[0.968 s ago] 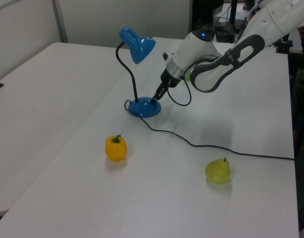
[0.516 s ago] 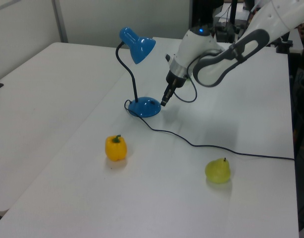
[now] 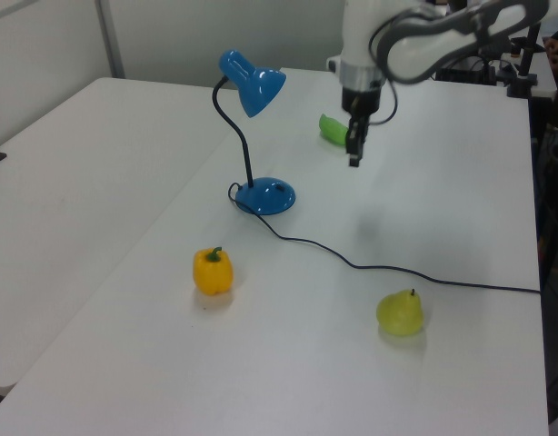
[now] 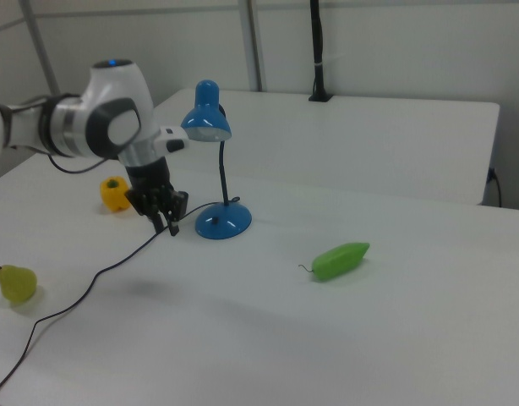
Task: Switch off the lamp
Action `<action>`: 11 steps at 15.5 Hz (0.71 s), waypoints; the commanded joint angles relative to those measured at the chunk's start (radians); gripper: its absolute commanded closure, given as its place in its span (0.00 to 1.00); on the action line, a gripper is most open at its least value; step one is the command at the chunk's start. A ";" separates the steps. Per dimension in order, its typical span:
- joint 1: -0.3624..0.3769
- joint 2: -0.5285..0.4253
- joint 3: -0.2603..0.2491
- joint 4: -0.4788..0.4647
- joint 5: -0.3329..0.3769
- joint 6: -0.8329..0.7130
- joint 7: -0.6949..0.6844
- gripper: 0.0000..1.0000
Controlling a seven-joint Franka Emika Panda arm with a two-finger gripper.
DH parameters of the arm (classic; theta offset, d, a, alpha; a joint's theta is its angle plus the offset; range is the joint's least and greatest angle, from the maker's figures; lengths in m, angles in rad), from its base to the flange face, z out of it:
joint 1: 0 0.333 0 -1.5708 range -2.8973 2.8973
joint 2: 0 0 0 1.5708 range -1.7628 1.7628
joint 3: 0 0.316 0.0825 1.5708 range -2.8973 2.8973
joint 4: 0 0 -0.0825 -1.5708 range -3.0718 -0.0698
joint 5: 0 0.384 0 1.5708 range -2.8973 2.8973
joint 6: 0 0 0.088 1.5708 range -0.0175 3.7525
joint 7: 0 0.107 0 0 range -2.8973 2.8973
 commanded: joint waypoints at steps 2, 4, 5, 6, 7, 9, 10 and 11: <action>0.000 -0.152 -0.003 -0.007 0.040 -0.208 0.017 0.01; -0.006 -0.182 -0.003 0.024 0.060 -0.281 0.016 0.00; -0.008 -0.193 -0.005 0.036 0.062 -0.302 0.016 0.00; -0.011 -0.199 -0.005 0.058 0.062 -0.321 0.017 0.00; -0.011 -0.201 -0.005 0.078 0.062 -0.347 0.016 0.00; -0.017 -0.201 -0.005 0.128 0.073 -0.396 0.016 0.00; -0.018 -0.203 -0.005 0.148 0.088 -0.405 0.016 0.00; -0.030 -0.207 -0.005 0.164 0.111 -0.410 0.016 0.00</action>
